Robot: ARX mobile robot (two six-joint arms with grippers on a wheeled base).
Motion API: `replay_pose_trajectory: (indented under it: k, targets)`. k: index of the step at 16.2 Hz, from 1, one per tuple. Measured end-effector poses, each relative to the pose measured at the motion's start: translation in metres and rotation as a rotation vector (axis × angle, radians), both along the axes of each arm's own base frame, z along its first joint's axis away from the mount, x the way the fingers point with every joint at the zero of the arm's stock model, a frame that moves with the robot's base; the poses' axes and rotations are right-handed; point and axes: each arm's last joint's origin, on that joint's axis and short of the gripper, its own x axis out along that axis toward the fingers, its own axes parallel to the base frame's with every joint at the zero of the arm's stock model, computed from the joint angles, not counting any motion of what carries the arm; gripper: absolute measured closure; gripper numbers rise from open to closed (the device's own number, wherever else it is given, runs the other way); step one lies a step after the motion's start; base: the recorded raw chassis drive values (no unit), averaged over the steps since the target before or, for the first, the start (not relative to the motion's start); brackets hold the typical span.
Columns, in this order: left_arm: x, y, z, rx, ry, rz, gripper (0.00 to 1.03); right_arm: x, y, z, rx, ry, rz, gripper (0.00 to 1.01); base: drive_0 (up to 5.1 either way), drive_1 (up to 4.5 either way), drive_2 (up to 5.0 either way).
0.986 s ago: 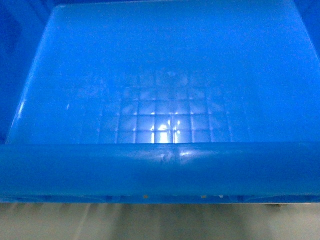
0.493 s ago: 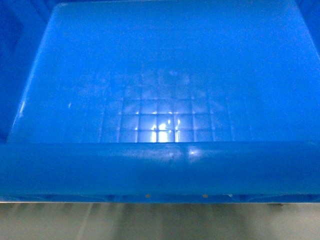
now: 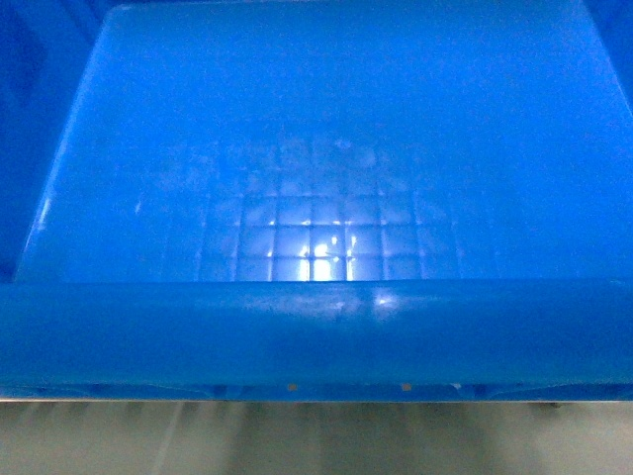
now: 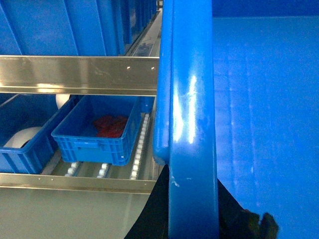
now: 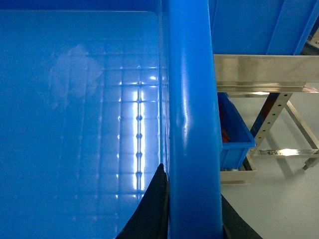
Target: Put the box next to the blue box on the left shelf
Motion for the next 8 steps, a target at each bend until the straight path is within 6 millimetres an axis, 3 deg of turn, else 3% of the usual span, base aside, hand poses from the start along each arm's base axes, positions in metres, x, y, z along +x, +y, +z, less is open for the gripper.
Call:
replay_pose_trajectory:
  k: [8]
  targets:
    - [-0.0001, -0.0001, 0.0, 0.0, 0.0, -0.001, 0.94, 0.0, 0.0, 0.0, -0.001, 0.0, 0.0, 0.92, 0.0, 0.0, 0.0]
